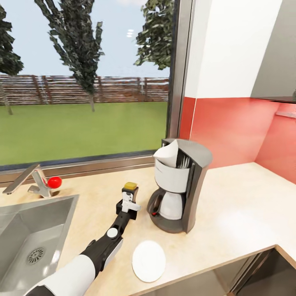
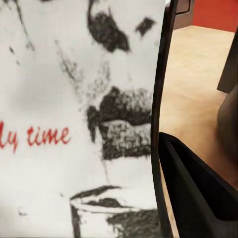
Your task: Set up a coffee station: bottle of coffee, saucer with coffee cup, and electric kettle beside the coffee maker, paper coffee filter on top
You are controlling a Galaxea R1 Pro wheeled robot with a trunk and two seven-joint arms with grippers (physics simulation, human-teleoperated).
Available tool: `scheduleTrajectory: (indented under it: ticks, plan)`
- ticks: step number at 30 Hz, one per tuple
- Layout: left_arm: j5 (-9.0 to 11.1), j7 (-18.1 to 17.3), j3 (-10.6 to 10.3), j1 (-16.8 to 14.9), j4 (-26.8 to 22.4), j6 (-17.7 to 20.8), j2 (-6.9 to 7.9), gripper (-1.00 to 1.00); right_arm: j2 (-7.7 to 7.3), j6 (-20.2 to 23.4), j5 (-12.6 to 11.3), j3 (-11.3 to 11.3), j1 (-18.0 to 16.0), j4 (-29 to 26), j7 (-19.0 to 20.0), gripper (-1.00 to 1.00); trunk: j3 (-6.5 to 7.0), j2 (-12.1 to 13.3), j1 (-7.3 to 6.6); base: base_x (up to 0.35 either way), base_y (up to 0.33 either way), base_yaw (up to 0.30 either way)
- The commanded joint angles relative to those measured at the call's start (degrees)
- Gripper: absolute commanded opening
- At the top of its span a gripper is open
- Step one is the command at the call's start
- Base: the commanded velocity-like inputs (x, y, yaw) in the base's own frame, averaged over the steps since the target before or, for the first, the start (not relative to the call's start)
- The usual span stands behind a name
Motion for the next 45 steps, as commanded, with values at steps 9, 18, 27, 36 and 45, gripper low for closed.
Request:
scheduleTrajectory:
  ticks: [9, 18, 27, 36, 45]
  plan:
    - [0.48, 0.38, -0.40, -0.07, -0.34, -0.51, 0.19, -1.00, -0.02, -0.20, -0.42, 0.09, -0.05, 0.07, 0.32, 1.00, -0.12, -0.13, 0.05, 0.107, -0.064, 0.000]
    - [1.05, 0.45, -0.33, -0.05, -0.46, -0.54, 0.24, -1.00, -0.02, -0.20, -0.42, 0.13, -0.06, 0.07, 0.30, 1.00, -0.12, -0.13, 0.05, 0.071, -0.001, 0.000]
    - [1.60, 0.59, -0.17, 0.05, -0.19, -1.65, 0.07, -1.00, -0.02, -0.20, -0.42, 0.13, -0.05, 0.07, 0.28, 1.00, -0.12, -0.13, 0.05, 0.016, 0.000, 0.000]
    - [1.67, 0.76, 0.02, 0.15, 0.09, -2.12, -0.92, -1.00, -0.02, -0.20, -0.42, 0.13, -0.05, 0.07, 0.31, 1.00, -0.12, -0.13, 0.05, 0.000, 0.000, 0.000]
    - [1.69, 0.80, 0.03, 0.18, -0.18, -2.17, -1.06, -1.00, 0.06, -0.20, -0.49, 0.01, -0.05, -0.01, 0.28, 1.00, -0.13, -0.13, 0.05, 0.000, 0.000, 0.000]
